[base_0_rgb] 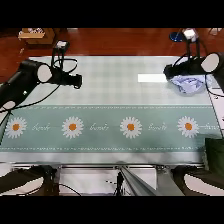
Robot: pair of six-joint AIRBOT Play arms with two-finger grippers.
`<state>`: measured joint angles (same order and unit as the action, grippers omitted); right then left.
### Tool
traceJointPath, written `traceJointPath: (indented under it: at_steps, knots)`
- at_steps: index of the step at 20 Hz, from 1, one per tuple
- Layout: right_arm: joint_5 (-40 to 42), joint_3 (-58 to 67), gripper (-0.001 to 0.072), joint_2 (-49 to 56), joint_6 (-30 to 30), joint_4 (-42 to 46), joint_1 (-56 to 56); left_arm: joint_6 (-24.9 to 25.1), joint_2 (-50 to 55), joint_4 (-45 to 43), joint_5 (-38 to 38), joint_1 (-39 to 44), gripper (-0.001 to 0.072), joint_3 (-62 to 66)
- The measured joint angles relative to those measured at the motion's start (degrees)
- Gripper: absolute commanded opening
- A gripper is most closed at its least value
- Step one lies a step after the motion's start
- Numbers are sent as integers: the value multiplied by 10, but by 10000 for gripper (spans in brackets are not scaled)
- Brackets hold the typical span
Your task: Fold the shirts.
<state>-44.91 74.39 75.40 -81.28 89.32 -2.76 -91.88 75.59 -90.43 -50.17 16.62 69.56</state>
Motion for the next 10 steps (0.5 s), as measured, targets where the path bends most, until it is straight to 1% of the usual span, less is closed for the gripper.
traceJointPath:
  at_steps: [2, 4, 7, 10]
  knots:
    - [37, 50, 610, 12, -42, 60, 19, 7, 0, -6, -26, -13, 720, 33]
    - [52, 100, 610, 38, -67, 91, 50, 12, 0, -10, -61, -23, 720, 68]
    - [48, 152, 611, 90, -86, 97, 104, 16, -2, -9, -110, -30, 720, 105]
    - [22, 174, 610, 150, -95, 67, 152, 17, -7, 12, -147, -32, 720, 121]
